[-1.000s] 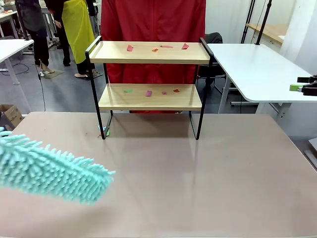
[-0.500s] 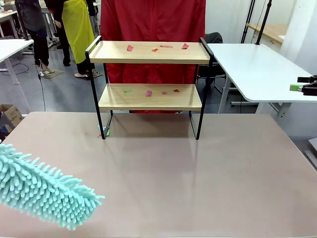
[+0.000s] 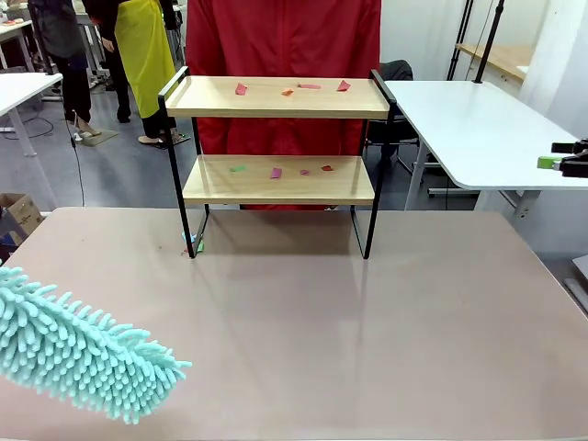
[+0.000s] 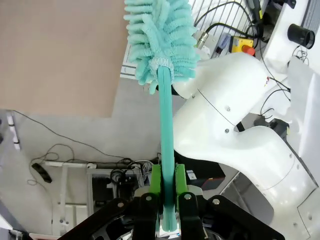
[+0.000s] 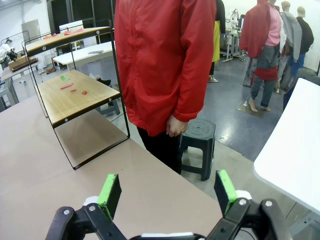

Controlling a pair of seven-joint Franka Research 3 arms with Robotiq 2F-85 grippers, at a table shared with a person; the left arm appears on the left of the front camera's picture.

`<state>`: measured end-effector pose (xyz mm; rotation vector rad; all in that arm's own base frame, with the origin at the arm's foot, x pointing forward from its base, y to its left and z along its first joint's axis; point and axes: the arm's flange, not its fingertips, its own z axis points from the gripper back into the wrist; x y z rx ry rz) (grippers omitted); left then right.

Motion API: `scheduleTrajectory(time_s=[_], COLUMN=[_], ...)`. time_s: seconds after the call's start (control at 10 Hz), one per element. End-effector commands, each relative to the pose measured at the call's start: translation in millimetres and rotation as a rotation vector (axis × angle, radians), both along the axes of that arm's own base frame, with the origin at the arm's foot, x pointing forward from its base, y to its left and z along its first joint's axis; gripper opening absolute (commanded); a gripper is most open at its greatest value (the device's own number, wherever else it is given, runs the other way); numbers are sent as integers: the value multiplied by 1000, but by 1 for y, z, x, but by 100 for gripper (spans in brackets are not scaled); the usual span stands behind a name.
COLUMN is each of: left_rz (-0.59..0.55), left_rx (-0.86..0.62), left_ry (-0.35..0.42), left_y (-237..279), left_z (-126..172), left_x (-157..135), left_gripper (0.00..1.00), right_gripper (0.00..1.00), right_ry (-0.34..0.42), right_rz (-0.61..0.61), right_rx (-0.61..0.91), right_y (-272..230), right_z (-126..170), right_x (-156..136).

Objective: Clean the shelf.
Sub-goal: Clean the specific section of the Shelf indicated by the human with the Duster.

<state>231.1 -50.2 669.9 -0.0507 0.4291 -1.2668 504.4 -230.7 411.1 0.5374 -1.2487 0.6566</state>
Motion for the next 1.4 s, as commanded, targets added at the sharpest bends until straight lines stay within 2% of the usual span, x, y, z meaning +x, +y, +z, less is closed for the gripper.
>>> scheduleTrajectory(time_s=[0.0,1.3], left_rz=[-7,-7], left_rx=[-17,-17], left_ry=[-1,-1], left_y=[-1,-1], left_z=[2,2], left_x=[-2,-2], left_gripper=[13,13], right_gripper=[100,100], right_ry=[15,15], right_rz=[-17,-17], right_rx=[-5,-5], right_y=[4,4], right_z=[4,4], right_x=[0,0])
